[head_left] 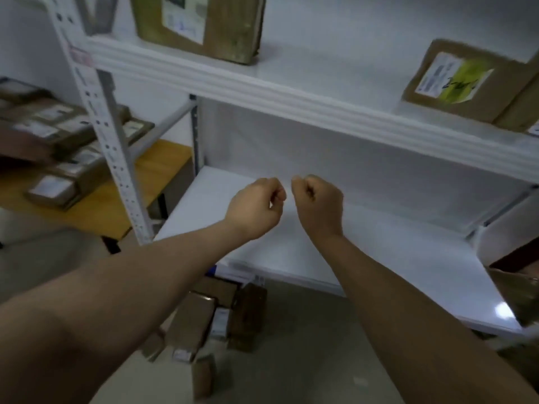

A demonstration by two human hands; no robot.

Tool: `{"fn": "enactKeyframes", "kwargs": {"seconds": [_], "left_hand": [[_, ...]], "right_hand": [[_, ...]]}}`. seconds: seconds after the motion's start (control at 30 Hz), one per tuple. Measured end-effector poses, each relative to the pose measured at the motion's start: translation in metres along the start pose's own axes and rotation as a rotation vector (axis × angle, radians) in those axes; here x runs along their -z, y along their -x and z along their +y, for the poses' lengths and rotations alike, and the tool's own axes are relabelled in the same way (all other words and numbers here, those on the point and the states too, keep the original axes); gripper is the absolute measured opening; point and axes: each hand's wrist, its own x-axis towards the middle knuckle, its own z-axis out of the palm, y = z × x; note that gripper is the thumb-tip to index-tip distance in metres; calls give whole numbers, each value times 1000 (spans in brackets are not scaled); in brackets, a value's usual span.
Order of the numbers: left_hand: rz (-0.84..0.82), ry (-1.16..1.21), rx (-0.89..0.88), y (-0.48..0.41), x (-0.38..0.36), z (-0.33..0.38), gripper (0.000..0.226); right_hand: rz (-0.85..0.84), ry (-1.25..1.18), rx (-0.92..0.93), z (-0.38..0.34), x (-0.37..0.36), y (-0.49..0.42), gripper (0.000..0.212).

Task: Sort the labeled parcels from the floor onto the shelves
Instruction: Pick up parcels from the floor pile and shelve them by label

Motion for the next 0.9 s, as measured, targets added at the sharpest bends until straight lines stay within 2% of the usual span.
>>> {"fn": "enactKeyframes", "kwargs": {"seconds": [0.2, 0.37, 0.47, 0.57, 0.63, 0.73, 0.9], "left_hand": [[-291, -4, 448, 103, 27, -137, 12], [-434, 37, 753, 163, -2, -211, 15], [-466, 94, 956, 195, -32, -250, 14], [-464, 187, 1160, 230, -62, -276, 22], [-477, 281, 1302, 253, -81, -287, 22], [-500, 370, 1449, 281, -110, -309, 16], [-465, 456, 1491, 313, -179, -372, 11]], "right_hand": [[-454, 40, -213, -17, -132, 102, 45], [-822, 2, -594, 30, -198, 176, 10], [-950, 20, -828, 71, -225, 211, 17], [-1012, 0, -1041, 99, -242, 242, 13], [-1054, 14, -1106, 113, -254, 258, 7], [-1112, 68, -1115, 135, -283, 281, 21], [-1188, 136, -1015, 189, -371, 346, 24]]}}
